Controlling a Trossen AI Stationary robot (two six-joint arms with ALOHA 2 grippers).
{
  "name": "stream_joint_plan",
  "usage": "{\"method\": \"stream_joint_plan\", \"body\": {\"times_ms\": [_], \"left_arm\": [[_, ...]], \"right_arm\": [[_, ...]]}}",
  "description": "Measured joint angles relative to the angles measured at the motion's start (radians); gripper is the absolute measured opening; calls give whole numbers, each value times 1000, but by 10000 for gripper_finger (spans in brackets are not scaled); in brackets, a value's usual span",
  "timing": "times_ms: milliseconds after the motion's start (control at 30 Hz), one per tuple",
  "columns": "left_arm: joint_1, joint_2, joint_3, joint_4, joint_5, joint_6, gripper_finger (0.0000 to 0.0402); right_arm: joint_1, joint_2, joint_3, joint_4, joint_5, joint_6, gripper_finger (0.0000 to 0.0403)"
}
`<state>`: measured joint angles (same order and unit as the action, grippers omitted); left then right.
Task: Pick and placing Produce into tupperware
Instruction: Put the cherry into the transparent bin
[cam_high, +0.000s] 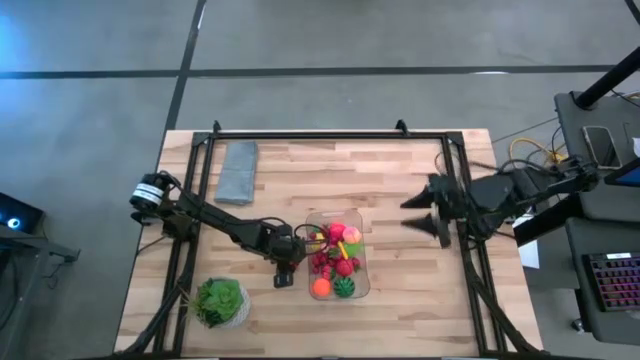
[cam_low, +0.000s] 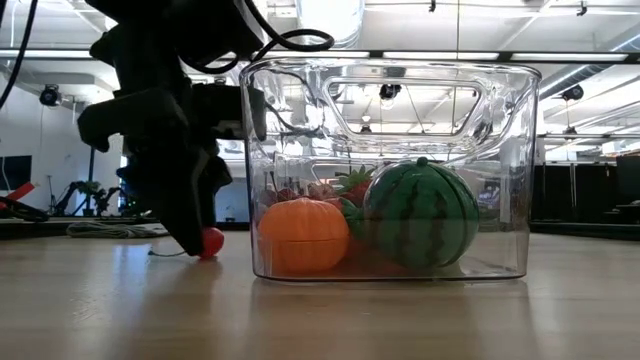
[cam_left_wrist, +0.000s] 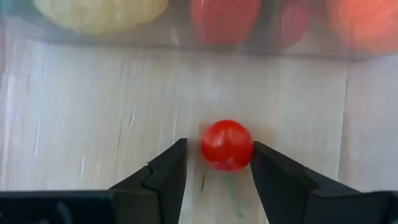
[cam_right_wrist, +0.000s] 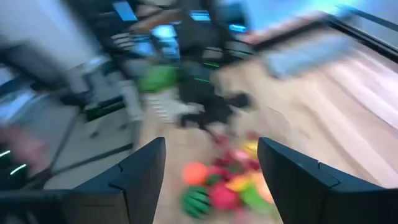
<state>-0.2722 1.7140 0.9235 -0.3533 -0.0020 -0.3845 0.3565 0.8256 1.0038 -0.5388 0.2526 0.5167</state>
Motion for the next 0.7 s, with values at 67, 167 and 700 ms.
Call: {"method": "stream_joint_plan", "body": {"times_ms": [67,167,700], "left_arm": [[0,-12,-1,-20,5,-2,159],[0,-31,-5,-39,8,-3,159],[2,-32,-4,-20,-12,20,159]], "right_arm": [[-16,-53,-49,-52,35,160,249],[1,-114,-137,34,10,95,249],[-16,-523,-608,428,-151,-156,247]]}}
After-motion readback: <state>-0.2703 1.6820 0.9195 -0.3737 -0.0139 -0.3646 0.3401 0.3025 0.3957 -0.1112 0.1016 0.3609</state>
